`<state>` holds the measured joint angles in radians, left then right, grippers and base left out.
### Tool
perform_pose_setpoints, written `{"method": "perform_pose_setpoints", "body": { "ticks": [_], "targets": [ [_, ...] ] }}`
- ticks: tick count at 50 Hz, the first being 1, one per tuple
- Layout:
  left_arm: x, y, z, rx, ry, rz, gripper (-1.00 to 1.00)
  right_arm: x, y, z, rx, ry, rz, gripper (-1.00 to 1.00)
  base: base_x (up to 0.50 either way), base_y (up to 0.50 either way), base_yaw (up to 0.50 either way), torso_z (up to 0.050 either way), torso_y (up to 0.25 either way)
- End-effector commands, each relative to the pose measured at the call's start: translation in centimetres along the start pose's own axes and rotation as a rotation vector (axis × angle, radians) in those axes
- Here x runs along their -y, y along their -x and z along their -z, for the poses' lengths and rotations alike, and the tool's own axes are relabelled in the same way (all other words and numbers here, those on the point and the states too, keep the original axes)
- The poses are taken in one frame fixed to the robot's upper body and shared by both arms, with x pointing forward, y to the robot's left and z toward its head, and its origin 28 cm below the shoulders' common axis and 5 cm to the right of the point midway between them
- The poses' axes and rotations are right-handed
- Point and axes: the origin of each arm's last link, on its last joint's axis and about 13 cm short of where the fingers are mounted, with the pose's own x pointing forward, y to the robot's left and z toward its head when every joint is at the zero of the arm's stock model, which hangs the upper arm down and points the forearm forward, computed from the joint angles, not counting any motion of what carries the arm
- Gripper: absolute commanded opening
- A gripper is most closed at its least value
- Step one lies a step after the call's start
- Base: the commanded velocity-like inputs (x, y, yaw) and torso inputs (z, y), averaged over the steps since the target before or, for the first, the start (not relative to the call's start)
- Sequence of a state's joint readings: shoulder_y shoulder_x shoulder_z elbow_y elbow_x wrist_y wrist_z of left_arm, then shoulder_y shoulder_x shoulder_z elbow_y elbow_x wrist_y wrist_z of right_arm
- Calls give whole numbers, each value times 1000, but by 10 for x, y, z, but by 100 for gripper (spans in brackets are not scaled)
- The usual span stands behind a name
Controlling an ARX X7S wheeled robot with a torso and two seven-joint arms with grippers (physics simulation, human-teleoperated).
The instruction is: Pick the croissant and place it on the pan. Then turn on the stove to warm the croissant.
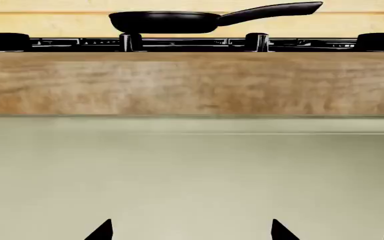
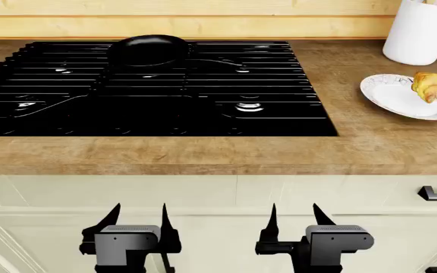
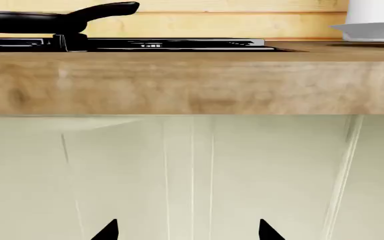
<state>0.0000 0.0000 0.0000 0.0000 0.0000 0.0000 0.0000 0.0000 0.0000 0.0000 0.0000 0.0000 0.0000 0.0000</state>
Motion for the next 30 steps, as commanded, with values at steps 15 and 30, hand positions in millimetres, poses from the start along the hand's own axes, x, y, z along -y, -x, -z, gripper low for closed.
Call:
{"method": "perform_pose_setpoints", "body": {
  "ticks": [15,30],
  "targets": [
    [-1,1,-3,18,8,3,100,0,0,-1,9,-12,3,100,0,-133,0,0,0],
    [-1,2,-5,38,14,9,100,0,1,-1,6,-19,0,100,0,-500,0,0,0]
  ]
}}
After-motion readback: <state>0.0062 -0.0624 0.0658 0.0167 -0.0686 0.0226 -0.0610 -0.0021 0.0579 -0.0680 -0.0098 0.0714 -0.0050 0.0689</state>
